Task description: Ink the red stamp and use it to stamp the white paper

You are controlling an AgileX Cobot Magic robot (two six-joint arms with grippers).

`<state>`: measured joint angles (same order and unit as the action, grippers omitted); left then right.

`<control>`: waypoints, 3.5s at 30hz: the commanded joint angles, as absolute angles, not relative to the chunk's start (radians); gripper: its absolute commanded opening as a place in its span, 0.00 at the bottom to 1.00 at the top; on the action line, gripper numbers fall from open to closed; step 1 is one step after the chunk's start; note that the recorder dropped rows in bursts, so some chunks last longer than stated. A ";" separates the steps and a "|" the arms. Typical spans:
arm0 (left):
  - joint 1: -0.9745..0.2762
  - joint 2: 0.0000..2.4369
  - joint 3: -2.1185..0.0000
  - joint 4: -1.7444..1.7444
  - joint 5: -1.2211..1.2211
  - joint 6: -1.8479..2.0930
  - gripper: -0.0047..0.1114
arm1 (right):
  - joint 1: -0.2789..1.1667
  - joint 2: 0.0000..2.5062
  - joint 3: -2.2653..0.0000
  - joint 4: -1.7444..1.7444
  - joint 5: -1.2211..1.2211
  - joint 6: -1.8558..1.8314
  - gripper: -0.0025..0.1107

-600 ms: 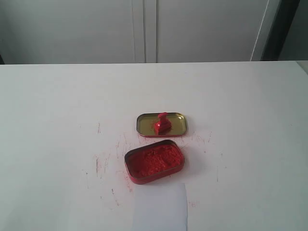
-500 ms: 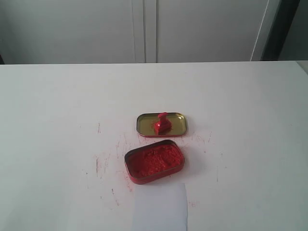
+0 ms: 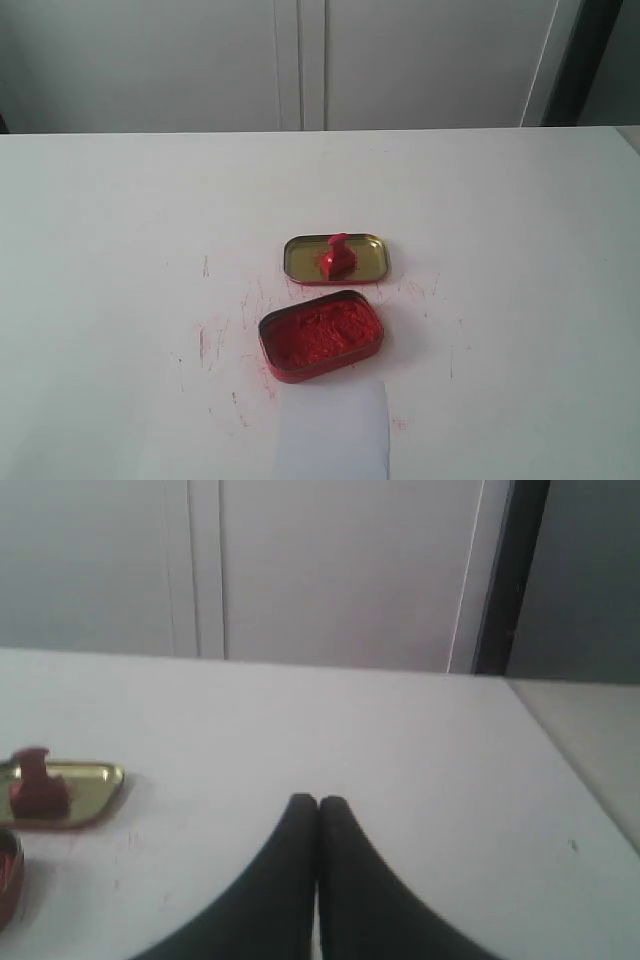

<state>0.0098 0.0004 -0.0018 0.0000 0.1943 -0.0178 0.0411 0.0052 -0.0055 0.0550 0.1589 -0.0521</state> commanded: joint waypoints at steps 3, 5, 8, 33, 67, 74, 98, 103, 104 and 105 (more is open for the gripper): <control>0.007 0.000 0.000 -0.006 0.194 -0.022 0.04 | 0.043 0.000 0.000 0.052 -0.107 -0.048 0.02; 0.007 0.000 0.000 -0.006 0.194 -0.022 0.04 | 0.043 0.000 0.000 0.052 -0.186 -0.048 0.02; 0.007 0.000 0.000 -0.006 0.194 -0.022 0.04 | 0.043 0.000 0.000 0.052 -0.224 -0.048 0.02; 0.007 0.000 0.000 -0.006 0.194 -0.022 0.04 | 0.043 0.179 -0.189 0.052 -0.085 -0.050 0.02; 0.007 0.000 0.000 -0.006 0.194 -0.022 0.04 | 0.043 1.124 -0.705 0.052 0.232 -0.048 0.02; 0.007 0.000 0.000 -0.006 0.194 -0.022 0.04 | 0.043 1.255 -0.794 0.052 0.295 -0.025 0.02; 0.007 0.000 0.000 -0.006 0.194 -0.022 0.04 | 0.176 1.681 -1.262 0.103 0.671 -0.023 0.02; 0.007 0.000 0.000 -0.006 0.194 -0.022 0.04 | 0.203 1.774 -1.374 0.102 0.761 -0.023 0.02; 0.007 0.000 0.000 -0.006 0.194 -0.022 0.04 | 0.203 1.789 -1.397 0.102 0.778 -0.021 0.02; 0.007 0.000 0.000 -0.006 0.194 -0.022 0.04 | 0.203 1.808 -1.420 0.102 0.800 -0.021 0.02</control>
